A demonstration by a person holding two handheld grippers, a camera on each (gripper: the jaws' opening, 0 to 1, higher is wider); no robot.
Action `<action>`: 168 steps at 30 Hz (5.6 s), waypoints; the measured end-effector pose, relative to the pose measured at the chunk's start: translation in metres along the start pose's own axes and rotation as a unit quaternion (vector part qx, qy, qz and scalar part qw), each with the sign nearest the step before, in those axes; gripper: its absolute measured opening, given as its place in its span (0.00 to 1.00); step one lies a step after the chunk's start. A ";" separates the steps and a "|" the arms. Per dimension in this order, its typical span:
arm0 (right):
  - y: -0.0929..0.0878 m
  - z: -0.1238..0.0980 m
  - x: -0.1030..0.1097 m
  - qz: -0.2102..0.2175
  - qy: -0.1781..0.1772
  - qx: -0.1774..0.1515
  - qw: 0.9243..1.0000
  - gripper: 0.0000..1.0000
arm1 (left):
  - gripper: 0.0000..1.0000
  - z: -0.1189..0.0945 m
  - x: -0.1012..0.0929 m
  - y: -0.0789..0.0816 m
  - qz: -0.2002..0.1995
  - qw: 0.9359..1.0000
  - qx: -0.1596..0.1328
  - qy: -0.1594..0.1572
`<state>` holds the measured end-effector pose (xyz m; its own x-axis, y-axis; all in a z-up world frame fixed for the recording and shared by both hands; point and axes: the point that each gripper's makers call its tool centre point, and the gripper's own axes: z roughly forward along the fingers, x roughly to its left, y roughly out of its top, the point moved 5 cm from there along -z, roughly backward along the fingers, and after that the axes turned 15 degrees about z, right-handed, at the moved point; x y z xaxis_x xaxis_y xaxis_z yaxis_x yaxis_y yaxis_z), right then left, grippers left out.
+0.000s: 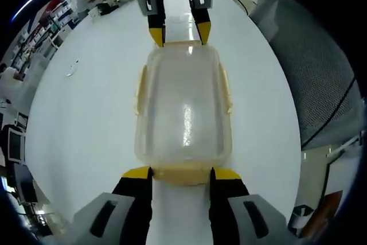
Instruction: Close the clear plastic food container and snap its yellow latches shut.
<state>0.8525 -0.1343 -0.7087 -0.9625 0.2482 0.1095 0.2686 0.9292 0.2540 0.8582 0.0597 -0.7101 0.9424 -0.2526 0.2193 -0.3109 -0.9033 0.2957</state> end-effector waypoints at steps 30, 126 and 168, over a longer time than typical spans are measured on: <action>-0.025 -0.065 0.010 -0.020 -0.025 -0.019 0.999 0.35 | 0.32 -0.044 0.007 0.053 0.000 0.999 -0.021 0.034; -0.186 -0.093 -0.042 0.003 -0.034 0.036 0.999 0.36 | 0.33 0.034 0.060 0.200 0.012 0.997 -0.071 0.026; -0.190 -0.079 -0.048 0.005 -0.018 0.033 0.999 0.38 | 0.33 0.046 0.060 0.193 0.014 0.998 -0.065 0.005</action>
<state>0.8506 -0.3439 -0.6863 -0.9609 0.2662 0.0765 0.2762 0.9423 0.1891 0.8600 -0.1456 -0.6828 0.9325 -0.2724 0.2373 -0.3501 -0.8435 0.4073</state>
